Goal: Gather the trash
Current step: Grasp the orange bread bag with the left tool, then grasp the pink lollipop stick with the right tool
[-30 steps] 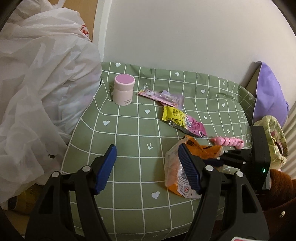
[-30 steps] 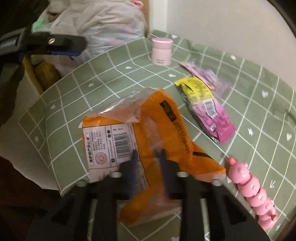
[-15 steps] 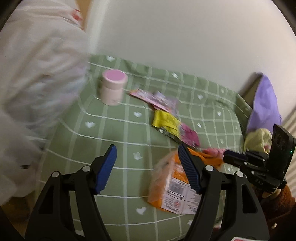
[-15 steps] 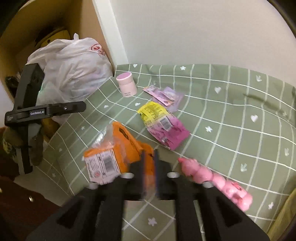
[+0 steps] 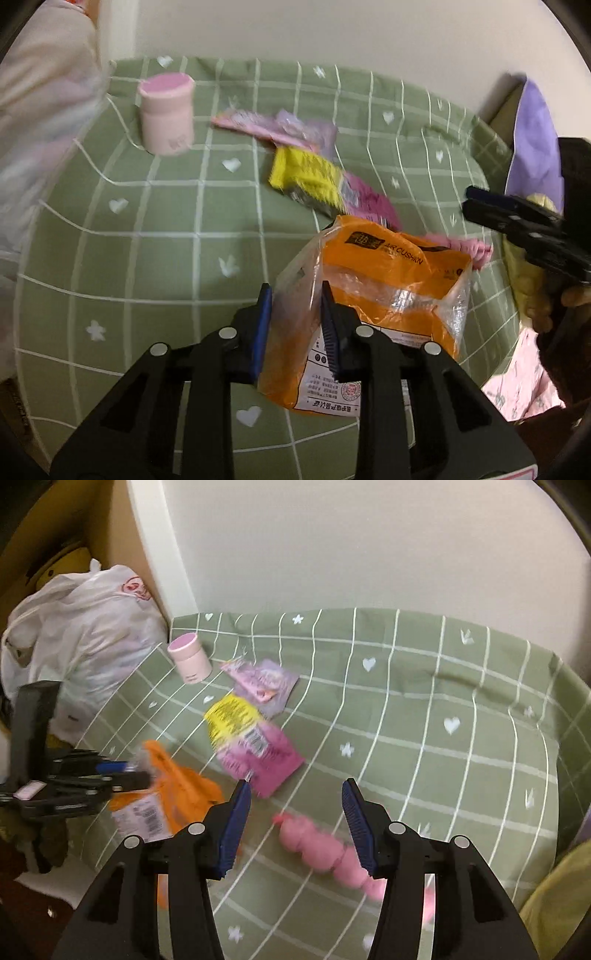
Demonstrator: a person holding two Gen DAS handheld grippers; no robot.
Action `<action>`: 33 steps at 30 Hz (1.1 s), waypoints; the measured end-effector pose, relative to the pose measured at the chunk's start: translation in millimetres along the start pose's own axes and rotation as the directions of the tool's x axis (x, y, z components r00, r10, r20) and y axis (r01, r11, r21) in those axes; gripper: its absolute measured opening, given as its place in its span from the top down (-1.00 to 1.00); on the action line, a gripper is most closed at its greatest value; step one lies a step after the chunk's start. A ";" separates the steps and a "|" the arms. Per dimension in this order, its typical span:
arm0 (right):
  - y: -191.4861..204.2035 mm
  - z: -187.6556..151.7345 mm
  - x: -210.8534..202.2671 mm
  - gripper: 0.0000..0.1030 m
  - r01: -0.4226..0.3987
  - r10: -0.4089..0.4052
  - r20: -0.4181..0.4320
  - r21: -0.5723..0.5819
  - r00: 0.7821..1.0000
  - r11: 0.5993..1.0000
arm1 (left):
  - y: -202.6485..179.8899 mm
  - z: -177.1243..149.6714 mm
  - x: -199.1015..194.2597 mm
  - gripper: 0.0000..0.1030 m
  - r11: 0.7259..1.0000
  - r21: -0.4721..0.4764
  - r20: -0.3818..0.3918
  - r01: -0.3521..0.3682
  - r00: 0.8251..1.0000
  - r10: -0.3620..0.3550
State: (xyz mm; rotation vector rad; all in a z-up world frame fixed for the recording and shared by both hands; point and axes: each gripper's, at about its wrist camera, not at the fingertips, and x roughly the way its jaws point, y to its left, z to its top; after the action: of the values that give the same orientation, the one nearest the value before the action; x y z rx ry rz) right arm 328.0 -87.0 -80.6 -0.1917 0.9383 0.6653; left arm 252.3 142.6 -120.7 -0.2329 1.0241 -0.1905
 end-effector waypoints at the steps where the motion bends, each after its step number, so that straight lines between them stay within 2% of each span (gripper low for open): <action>1: -0.8 5.5 4.6 0.06 -0.004 0.004 0.000 -0.012 1.000 1.000 | 3.7 3.7 -7.5 0.52 1.000 -0.010 0.018 -0.012 1.000 0.012; 9: 25.0 62.5 60.4 0.06 -0.094 0.095 -0.003 -0.155 0.995 0.983 | 20.0 16.7 -34.3 0.52 0.993 -0.065 0.056 -0.094 0.994 0.098; 12: 36.2 83.3 91.3 0.06 -0.127 0.122 -0.038 -0.215 0.992 0.968 | 20.1 16.3 -38.0 0.51 0.993 -0.056 0.058 -0.108 0.992 0.111; 15: 42.8 96.2 117.0 0.08 -0.134 0.120 -0.076 -0.237 0.990 0.962 | 18.6 16.5 -39.7 0.51 0.991 -0.039 0.058 -0.132 0.989 0.134; 20: 42.7 102.5 147.4 0.25 -0.118 0.094 -0.115 -0.222 0.989 0.968 | 26.3 15.6 -39.3 0.51 0.989 -0.061 0.052 -0.135 0.989 0.138; 21: 42.0 101.5 148.8 0.29 -0.127 0.104 -0.119 -0.210 0.987 0.969 | 27.1 15.6 -38.9 0.51 0.989 -0.062 0.051 -0.136 0.989 0.139; 23: 42.7 96.6 152.0 0.56 -0.139 0.111 -0.143 -0.202 0.983 0.970 | 30.5 15.0 -38.2 0.51 0.988 -0.071 0.052 -0.135 0.989 0.139; 27: 41.9 89.0 145.8 0.86 -0.136 0.102 -0.166 -0.203 0.981 0.970 | 33.5 15.0 -36.9 0.51 0.989 -0.082 0.051 -0.122 0.991 0.126; 29: 33.2 89.2 127.0 0.89 -0.144 0.125 -0.132 -0.147 0.983 0.978 | 33.8 15.6 -36.5 0.51 0.990 -0.077 0.054 -0.119 0.991 0.123; 33: 15.5 84.5 87.1 0.89 -0.125 0.121 -0.060 -0.075 0.991 0.989 | 31.1 15.3 -35.1 0.48 0.992 -0.070 0.059 -0.101 0.993 0.105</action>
State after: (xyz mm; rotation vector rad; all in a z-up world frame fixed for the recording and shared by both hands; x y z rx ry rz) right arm 412.1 0.1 -98.0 -0.2248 0.9837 0.8153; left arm 249.2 183.3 -93.0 -0.2447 0.9789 -0.0552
